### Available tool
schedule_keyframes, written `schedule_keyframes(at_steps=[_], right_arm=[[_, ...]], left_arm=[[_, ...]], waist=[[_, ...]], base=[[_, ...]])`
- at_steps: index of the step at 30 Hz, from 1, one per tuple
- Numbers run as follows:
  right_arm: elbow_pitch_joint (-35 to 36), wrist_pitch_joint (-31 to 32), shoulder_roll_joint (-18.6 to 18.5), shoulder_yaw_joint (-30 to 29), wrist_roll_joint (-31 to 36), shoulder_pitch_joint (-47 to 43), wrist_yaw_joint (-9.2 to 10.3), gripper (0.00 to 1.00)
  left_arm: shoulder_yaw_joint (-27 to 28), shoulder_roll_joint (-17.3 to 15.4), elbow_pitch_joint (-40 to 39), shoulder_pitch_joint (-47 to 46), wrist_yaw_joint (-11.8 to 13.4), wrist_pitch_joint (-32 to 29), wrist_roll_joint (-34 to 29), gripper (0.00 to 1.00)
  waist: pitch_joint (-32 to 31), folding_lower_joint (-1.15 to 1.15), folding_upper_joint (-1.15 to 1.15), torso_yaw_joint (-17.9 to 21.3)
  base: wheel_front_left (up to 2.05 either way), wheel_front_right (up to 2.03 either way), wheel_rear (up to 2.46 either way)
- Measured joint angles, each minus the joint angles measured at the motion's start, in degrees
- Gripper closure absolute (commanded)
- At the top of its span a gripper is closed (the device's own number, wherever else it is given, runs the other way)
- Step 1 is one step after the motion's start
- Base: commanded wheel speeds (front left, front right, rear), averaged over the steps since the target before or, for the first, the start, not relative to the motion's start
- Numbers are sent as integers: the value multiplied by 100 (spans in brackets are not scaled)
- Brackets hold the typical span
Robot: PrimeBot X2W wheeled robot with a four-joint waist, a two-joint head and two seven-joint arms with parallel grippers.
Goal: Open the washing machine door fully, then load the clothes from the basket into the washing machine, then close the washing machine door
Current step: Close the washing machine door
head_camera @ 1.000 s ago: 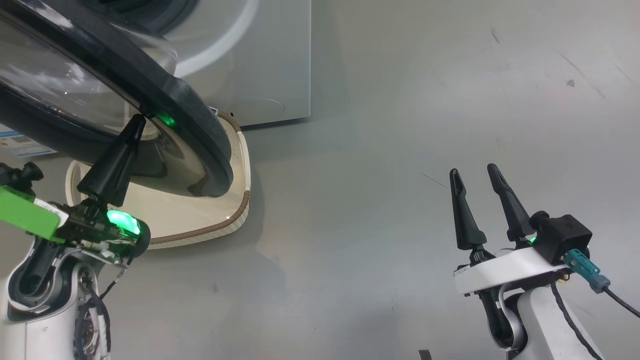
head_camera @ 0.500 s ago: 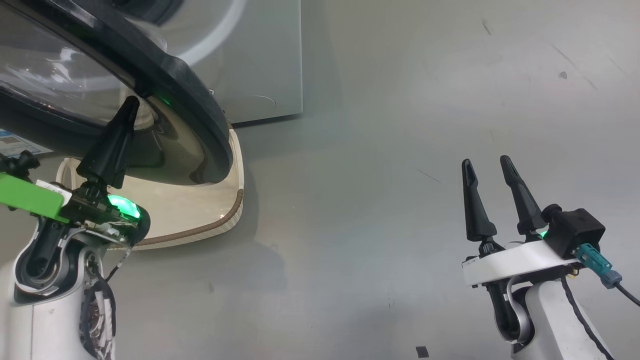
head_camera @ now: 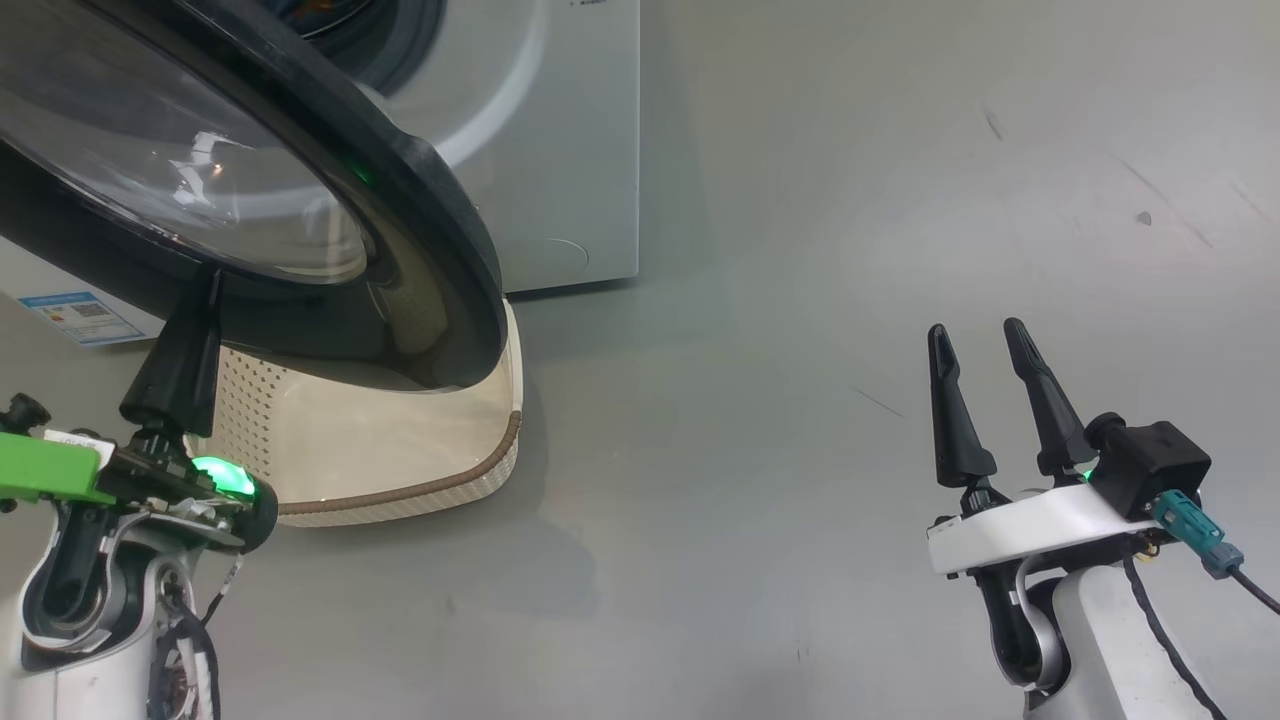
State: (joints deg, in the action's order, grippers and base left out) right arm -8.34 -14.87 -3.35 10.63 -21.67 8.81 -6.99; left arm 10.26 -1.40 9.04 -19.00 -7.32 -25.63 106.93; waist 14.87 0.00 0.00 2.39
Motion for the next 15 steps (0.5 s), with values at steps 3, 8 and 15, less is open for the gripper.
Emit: schedule_keyframes(at_steps=[3, 8, 15], right_arm=[[-11, 0, 3, -10, 0, -20, 0, 0], [-34, 0, 7, 4, 0, -114, 0, 0], [-109, 0, 14, 80, -11, -136, 0, 0]], left_arm=[[23, 1, -11, 143, -1, 116, 76, 100], [22, 0, -24, 422, -1, 278, 248, 100], [22, -1, -70, 795, 0, 492, 292, 100]], waist=[[-107, 0, 0, -61], [-272, 0, 0, -160], [-514, 0, 0, -231]], base=[[0, 0, 0], [0, 0, 0], [0, 0, 0]])
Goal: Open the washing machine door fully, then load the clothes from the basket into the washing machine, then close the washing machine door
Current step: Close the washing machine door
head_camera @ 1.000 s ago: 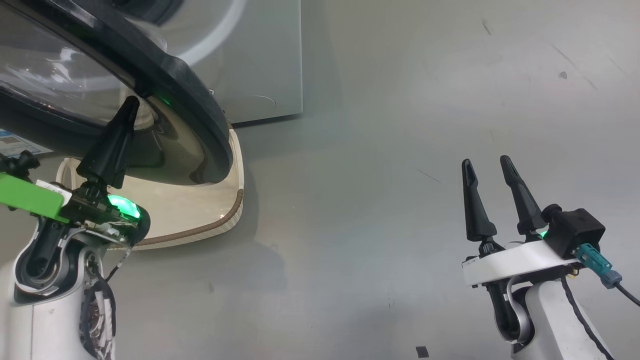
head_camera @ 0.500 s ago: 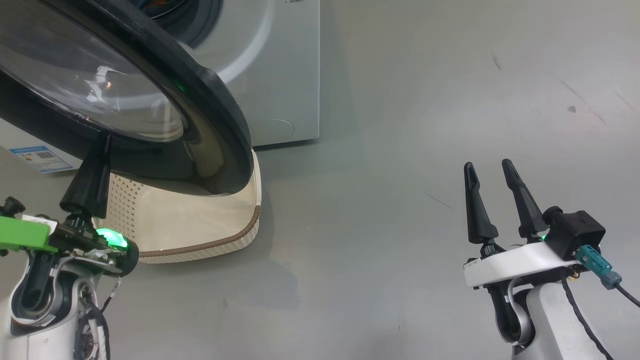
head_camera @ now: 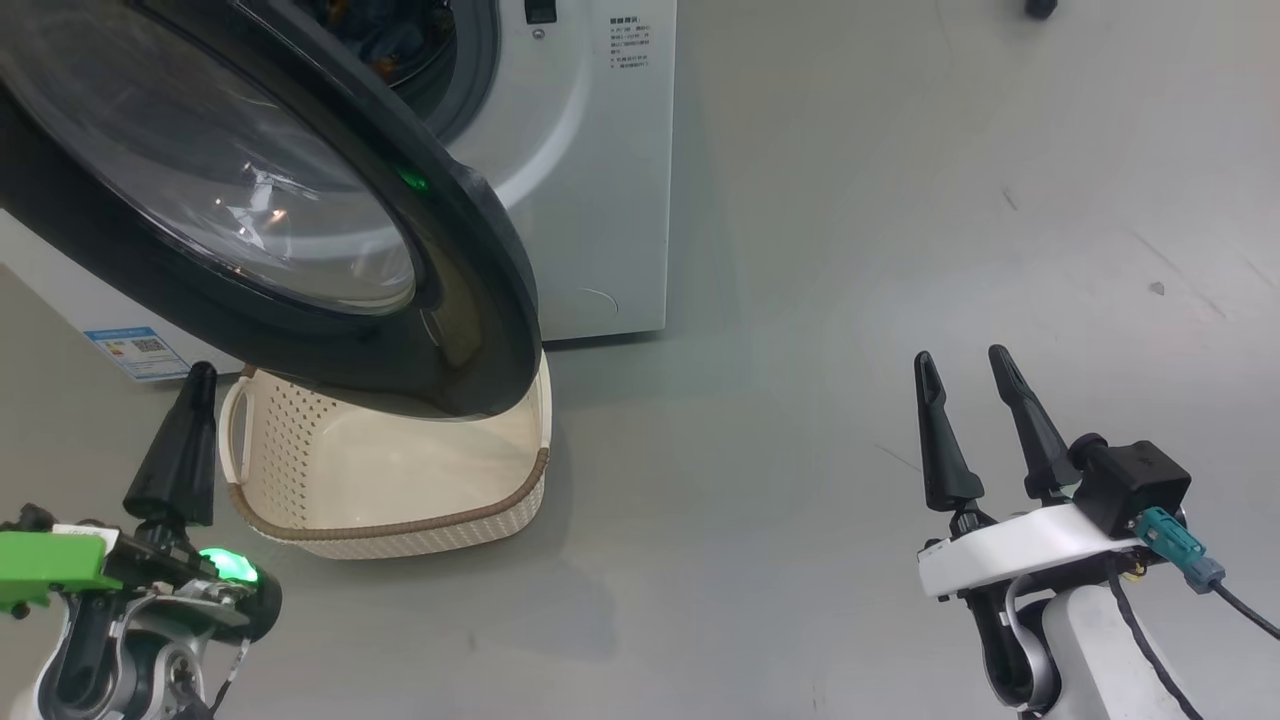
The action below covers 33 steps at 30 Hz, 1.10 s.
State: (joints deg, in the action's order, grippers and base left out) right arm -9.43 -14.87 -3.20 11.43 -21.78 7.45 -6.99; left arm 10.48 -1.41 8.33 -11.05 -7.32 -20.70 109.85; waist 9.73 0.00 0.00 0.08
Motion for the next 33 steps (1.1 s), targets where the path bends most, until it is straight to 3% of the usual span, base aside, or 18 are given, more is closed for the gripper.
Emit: schedule_keyframes(at_steps=[2, 3, 4, 5, 14, 22, 29, 33], right_arm=[[-18, 0, 0, 22, -26, -7, 0, 0], [-18, 0, 0, 26, -40, -14, 0, 0], [-18, 0, 0, 22, -40, -30, 0, 0], [-18, 0, 0, 13, -40, -59, 0, 0], [31, 0, 11, -103, -40, -220, 0, 0], [71, 0, 21, -19, -40, -220, 0, 0], [77, 0, 34, -1, -40, -220, 0, 0], [78, 0, 35, 13, -40, -220, 0, 0]], left_arm=[[30, 1, -52, 101, -1, 69, 20, 100], [49, 1, -90, 143, -1, 116, 83, 77], [56, -2, -118, 184, -1, 162, 164, 20], [52, -3, -130, 219, 0, 170, 231, 0], [171, -1, -448, 457, -1, 600, 65, 0], [390, -5, -1063, 466, 0, 1088, -1324, 0], [94, -30, -1402, 622, -1, 1455, -2604, 0], [-164, -246, -1511, 719, -1, 1788, -3427, 0]], waist=[[-71, 0, 0, -2], [-104, 0, 0, 0], [-138, 0, 0, 3], [-169, 0, 0, 6], [-280, 0, 0, -43], [-268, 0, 0, -172], [-264, 0, 0, -197], [-256, 0, 0, -201]], base=[[0, 0, 0], [0, 0, 0], [0, 0, 0], [0, 0, 0], [0, 0, 0], [0, 0, 0], [0, 0, 0], [0, 0, 0]])
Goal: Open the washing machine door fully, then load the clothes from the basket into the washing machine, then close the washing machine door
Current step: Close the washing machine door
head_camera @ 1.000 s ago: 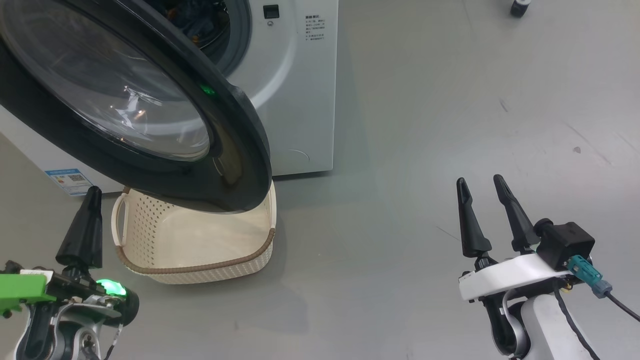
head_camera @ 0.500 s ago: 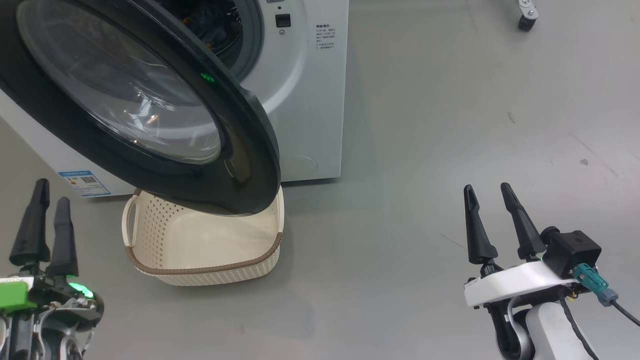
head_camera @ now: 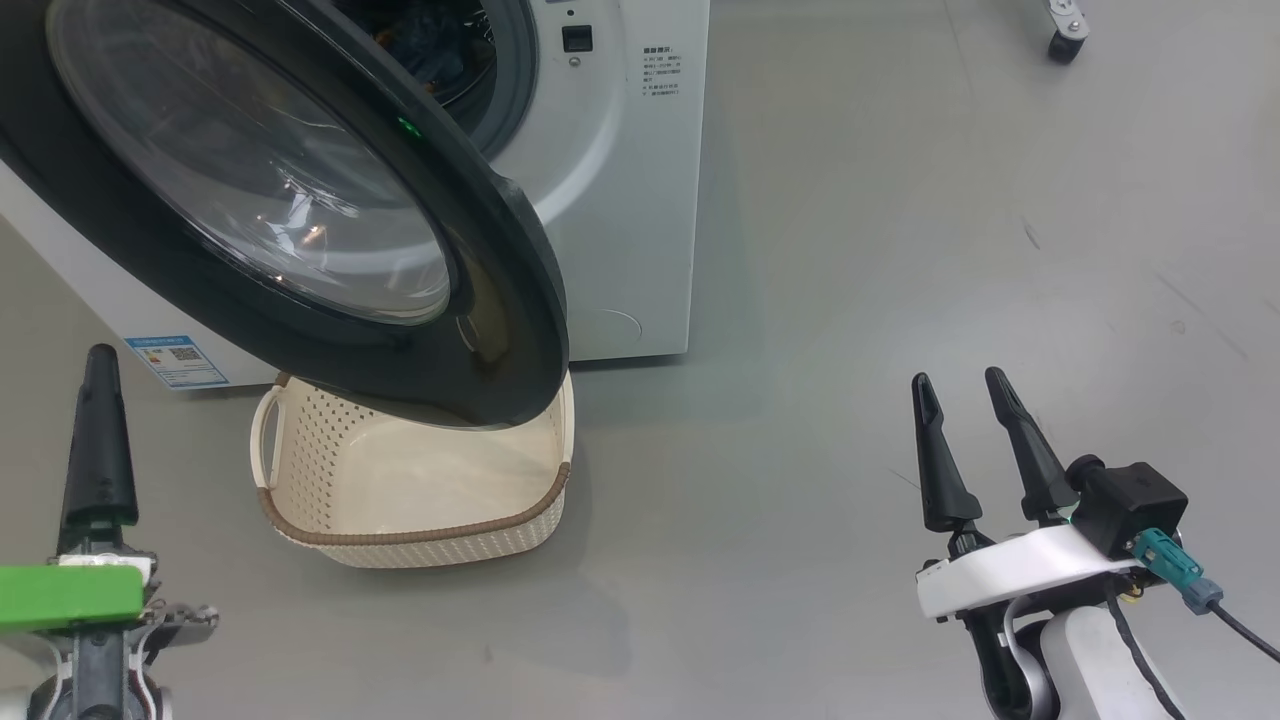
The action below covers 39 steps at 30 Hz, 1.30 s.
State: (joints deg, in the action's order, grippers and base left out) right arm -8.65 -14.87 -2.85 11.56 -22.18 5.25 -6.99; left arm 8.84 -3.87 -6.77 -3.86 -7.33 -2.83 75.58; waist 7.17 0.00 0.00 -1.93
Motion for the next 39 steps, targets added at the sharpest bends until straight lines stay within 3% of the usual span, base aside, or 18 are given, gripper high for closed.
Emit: schedule_keyframes(at_steps=[7, 17, 23, 29, 36, 39], right_arm=[[0, 0, 0, 34, 0, 0, 0, 0], [-2, 0, 0, 44, 0, -1, 0, 0], [-3, 0, 1, 48, 0, -7, 0, 0], [-4, 0, 2, 49, 1, -11, 0, 0], [-4, 0, 2, 40, 2, -17, 0, 0], [-4, 0, 2, 38, 3, -18, 0, 0]], left_arm=[[-679, -354, -71, 226, 0, 600, -1115, 0], [-1308, -761, 513, 619, 0, 1726, -2481, 0], [-1491, -975, 1062, 794, 0, 1778, -3446, 0], [-1426, -976, 1524, 804, 3, 1773, -4315, 0], [-976, -672, 1341, 730, 334, 1755, -5090, 0], [-918, -530, 1330, 727, 357, 1753, -5300, 0]], waist=[[-6, 0, 0, 8], [-44, 0, 0, 15], [-68, 0, 0, 15], [-77, 0, 0, 20], [-69, 0, 0, 23], [-64, 0, 0, 27]], base=[[0, 0, 0], [0, 0, 0], [0, 0, 0], [0, 0, 0], [0, 0, 0], [0, 0, 0]])
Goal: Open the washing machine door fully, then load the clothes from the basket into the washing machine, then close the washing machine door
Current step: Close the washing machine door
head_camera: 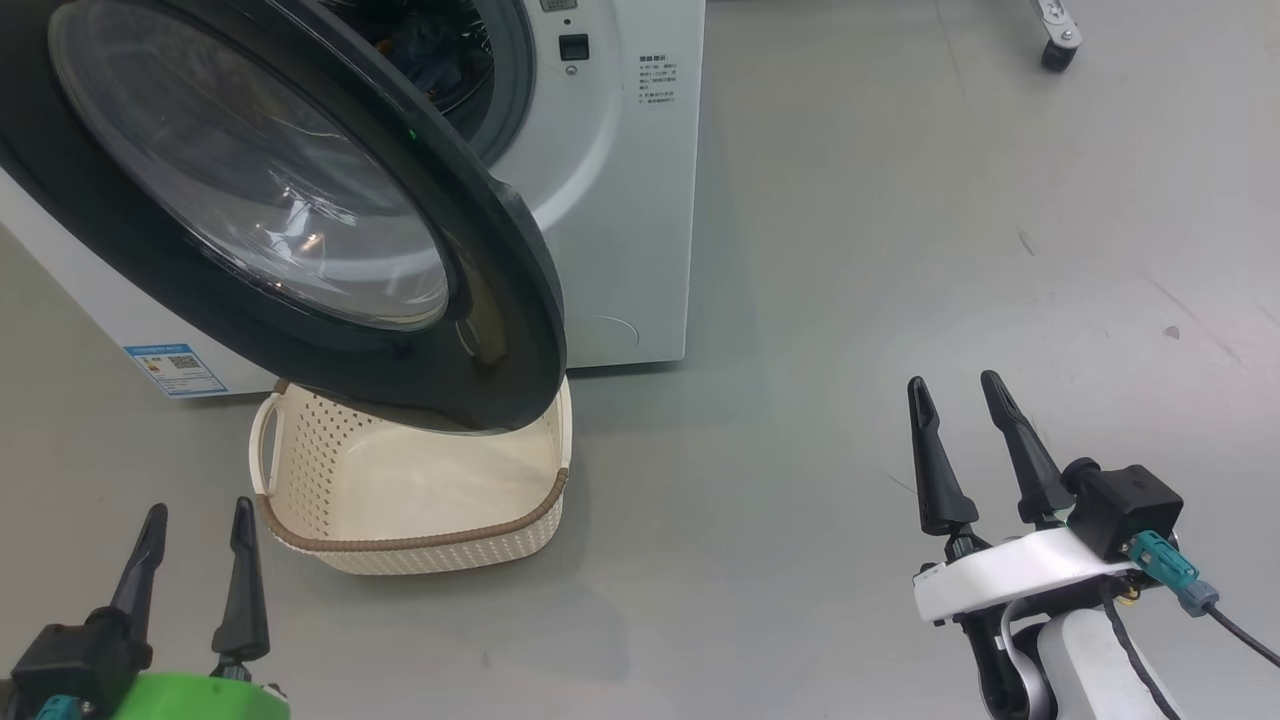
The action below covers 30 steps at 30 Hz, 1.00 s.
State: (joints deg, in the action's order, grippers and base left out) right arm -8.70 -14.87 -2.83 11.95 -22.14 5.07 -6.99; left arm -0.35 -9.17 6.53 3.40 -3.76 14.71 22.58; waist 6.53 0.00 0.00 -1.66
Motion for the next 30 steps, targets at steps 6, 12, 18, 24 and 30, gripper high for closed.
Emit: schedule_keyframes(at_steps=[6, 12, 18, 24, 30], right_arm=[[0, 0, 0, -2, 0, -1, 0, 0], [0, 0, 0, -1, 3, -1, 0, 0], [1, 0, 0, -8, 4, -1, 0, 0], [1, 0, 0, -27, 4, -1, 0, 16], [-9, 0, 0, -36, 16, -1, 0, 100]], left_arm=[[105, 244, -15, -41, 0, 1, -165, 0], [234, 458, -49, -86, -4, 1, -294, 0], [334, 476, -53, -87, -52, 1, -426, 0], [401, 516, -53, -95, -109, 1, -467, 0], [464, 599, -46, -101, -158, 1, -521, 0]], waist=[[19, 0, 0, 5], [35, 0, 0, 8], [36, 0, 0, 8], [45, 0, 0, 7], [62, 0, 0, -3]], base=[[0, 0, 0], [0, 0, 0], [0, 0, 0], [0, 0, 0], [0, 0, 0]])
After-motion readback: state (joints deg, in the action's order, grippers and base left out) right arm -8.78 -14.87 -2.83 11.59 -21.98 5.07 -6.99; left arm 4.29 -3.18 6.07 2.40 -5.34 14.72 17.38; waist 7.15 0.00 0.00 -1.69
